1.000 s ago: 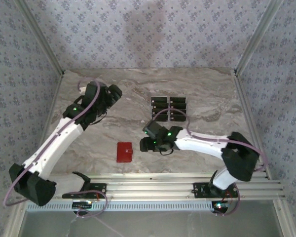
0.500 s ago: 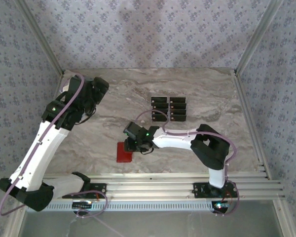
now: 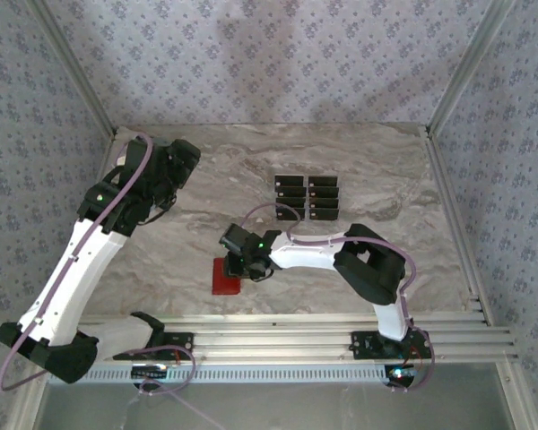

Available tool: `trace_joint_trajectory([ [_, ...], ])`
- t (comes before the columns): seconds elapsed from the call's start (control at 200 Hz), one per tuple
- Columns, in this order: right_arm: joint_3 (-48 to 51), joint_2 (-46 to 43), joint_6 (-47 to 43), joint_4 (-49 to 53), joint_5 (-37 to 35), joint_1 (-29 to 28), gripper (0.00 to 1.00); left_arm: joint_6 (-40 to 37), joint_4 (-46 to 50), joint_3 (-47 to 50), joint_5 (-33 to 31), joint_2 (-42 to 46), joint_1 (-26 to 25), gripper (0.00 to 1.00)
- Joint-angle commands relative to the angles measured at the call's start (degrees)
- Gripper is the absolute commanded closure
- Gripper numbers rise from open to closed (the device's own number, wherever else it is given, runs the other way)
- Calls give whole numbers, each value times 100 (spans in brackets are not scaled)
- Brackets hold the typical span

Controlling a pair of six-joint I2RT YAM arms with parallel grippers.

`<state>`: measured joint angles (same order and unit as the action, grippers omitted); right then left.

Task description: Put the credit cards into the card holder

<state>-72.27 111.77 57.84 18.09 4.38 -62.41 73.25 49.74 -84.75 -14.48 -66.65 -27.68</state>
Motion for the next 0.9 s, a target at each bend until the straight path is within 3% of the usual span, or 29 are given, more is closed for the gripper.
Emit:
trace_joint_trajectory([
  [0.0, -111, 121, 158, 197, 28, -33, 57, 1130, -28, 161, 362, 73, 140, 0],
  [0.195, -85, 117, 166, 170, 57, 22, 65, 1173, -325, 379, 722, 84, 193, 0],
  [0.535, -112, 150, -53, 90, 53, 328, 80, 1093, -397, 336, 724, 76, 285, 0],
  [0.894, -433, 336, -465, 54, 38, 892, 81, 1107, -258, 765, 833, 201, 205, 0],
])
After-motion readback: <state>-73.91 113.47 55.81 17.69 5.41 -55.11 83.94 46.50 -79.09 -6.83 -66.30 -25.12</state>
